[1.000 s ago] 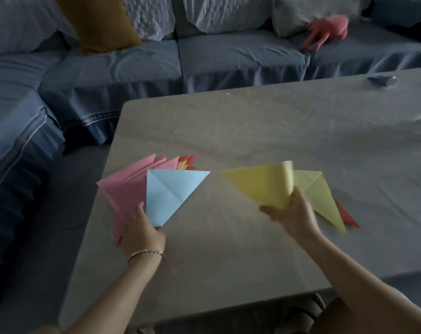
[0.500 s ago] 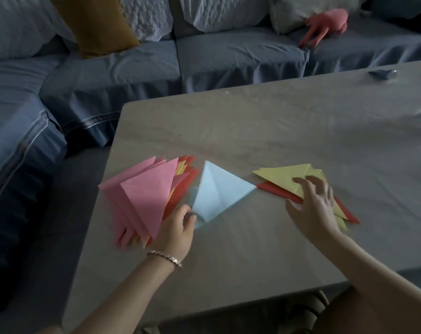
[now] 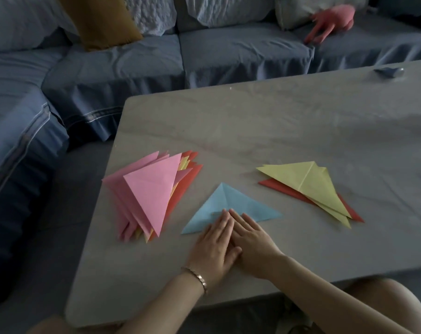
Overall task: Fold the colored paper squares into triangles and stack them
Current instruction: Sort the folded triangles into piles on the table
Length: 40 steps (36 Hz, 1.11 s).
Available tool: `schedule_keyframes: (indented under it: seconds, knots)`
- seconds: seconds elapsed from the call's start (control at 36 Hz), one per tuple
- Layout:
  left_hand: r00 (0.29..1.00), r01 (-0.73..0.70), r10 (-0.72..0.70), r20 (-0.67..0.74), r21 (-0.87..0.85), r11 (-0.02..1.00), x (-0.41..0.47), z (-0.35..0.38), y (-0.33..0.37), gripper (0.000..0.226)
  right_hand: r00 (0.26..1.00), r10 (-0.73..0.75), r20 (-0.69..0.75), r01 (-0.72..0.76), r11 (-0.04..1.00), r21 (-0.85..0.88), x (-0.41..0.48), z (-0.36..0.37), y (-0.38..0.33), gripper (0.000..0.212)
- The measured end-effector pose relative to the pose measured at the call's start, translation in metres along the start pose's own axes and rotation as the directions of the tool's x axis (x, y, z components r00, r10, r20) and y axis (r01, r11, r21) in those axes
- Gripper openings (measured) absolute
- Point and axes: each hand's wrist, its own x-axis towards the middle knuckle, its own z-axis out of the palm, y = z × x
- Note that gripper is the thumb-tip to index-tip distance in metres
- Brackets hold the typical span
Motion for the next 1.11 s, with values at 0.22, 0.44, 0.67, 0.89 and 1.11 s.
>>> schedule_keyframes:
  seconds: [0.22,0.44,0.67,0.89,1.11]
  knots:
    - [0.974,0.097,-0.11,0.196,0.076,0.992,-0.013,-0.009,-0.003,0.099,0.999,0.04,0.027,-0.041,0.999,0.011,-0.014,-0.004,0.011,0.085]
    - [0.95,0.183,-0.205,0.237,0.112,0.977,-0.035,-0.016,-0.026,0.102,0.977,0.201,0.076,-0.203,0.979,0.025,-0.042,-0.005,0.049,0.086]
    - [0.905,0.324,-0.348,0.244,0.133,0.936,-0.042,-0.028,-0.017,0.114,0.902,0.431,-0.024,-0.43,0.902,0.044,-0.049,-0.011,0.051,0.082]
    - [0.851,0.41,-0.41,-0.328,-0.073,0.909,-0.015,-0.061,-0.048,0.046,0.833,0.55,0.056,-0.548,0.808,0.217,0.017,-0.049,0.03,0.079]
    - [0.551,0.758,-0.827,-0.108,-0.349,0.55,0.007,-0.074,-0.074,0.069,0.762,0.589,0.269,-0.646,0.718,0.259,0.04,-0.057,0.029,0.086]
